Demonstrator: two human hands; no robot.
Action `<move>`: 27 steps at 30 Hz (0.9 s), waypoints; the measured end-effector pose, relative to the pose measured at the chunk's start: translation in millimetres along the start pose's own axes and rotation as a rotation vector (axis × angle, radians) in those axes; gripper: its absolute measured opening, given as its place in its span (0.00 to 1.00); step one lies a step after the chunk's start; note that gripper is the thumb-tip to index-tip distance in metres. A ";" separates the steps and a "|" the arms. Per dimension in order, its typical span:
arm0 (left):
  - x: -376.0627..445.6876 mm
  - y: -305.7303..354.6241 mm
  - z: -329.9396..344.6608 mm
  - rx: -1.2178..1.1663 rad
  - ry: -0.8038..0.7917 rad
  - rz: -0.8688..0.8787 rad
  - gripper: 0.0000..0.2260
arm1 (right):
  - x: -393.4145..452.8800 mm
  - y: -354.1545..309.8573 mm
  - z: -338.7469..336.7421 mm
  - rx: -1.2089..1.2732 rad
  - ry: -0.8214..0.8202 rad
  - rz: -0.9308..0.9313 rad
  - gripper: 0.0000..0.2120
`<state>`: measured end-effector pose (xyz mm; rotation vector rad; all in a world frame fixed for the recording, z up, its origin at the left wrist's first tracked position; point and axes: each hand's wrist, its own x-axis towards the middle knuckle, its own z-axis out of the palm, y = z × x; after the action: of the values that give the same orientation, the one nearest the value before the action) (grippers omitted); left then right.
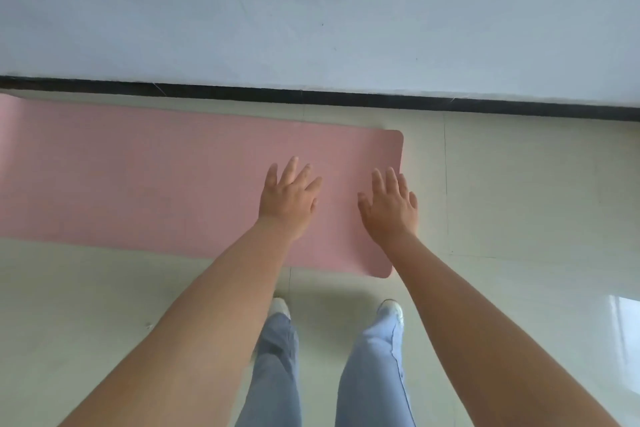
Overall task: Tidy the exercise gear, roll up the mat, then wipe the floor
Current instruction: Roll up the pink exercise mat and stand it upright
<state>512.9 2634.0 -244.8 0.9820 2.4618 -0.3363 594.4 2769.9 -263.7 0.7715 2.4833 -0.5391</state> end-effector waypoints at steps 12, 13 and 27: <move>54.6 5.6 166.7 -0.021 -0.062 0.078 0.21 | 11.5 82.5 155.9 -0.003 -0.048 0.241 0.27; 64.4 8.4 190.0 -0.015 -0.074 0.085 0.21 | 16.4 93.0 177.5 -0.007 -0.058 0.268 0.28; 266.1 44.4 473.1 0.242 -0.006 0.400 0.23 | 223.5 199.8 437.9 0.296 0.218 0.679 0.32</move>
<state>530.5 2638.5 -789.1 1.5373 2.1834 -0.5045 696.0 2799.6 -783.8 1.7728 2.1378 -0.5860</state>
